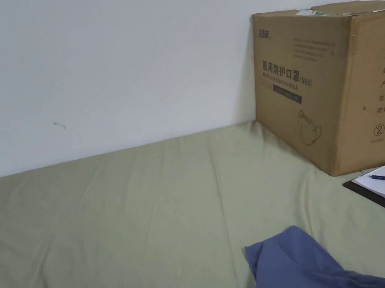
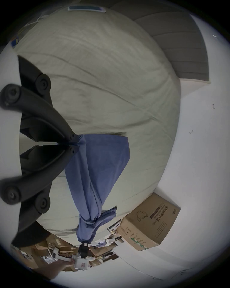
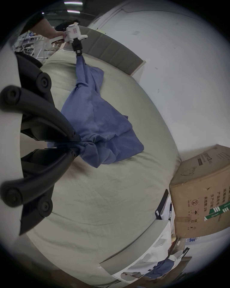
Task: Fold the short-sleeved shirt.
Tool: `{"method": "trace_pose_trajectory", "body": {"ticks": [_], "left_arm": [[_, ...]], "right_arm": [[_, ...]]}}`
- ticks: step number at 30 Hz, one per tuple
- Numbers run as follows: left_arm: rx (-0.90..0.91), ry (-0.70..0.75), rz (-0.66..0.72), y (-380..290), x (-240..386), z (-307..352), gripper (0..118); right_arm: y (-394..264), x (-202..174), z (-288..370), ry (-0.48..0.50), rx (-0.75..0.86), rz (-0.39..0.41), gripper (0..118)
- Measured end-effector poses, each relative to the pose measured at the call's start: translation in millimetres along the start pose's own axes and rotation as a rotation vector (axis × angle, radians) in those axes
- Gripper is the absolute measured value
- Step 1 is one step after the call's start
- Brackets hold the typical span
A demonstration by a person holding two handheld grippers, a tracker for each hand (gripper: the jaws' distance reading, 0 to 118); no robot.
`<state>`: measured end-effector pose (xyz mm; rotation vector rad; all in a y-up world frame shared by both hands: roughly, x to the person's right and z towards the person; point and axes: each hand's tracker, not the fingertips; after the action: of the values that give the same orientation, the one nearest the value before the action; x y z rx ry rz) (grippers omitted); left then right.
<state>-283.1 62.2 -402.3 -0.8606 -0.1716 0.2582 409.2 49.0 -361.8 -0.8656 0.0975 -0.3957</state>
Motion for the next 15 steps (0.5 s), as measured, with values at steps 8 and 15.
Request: {"method": "trace_pose_trajectory", "body": {"ticks": [8, 15], "left_arm": [[-0.217, 0.14, -0.115, -33.5, 12.9, -46.6, 14], [-0.03, 0.075, -0.076, -14.1, 7.0, 2.6, 115]], "right_arm": [[-29.0, 5.4, -37.7, -0.194, -0.12, -0.12, 22], [-14.3, -16.5, 15.9, -0.234, 0.039, -0.1, 112]]}}
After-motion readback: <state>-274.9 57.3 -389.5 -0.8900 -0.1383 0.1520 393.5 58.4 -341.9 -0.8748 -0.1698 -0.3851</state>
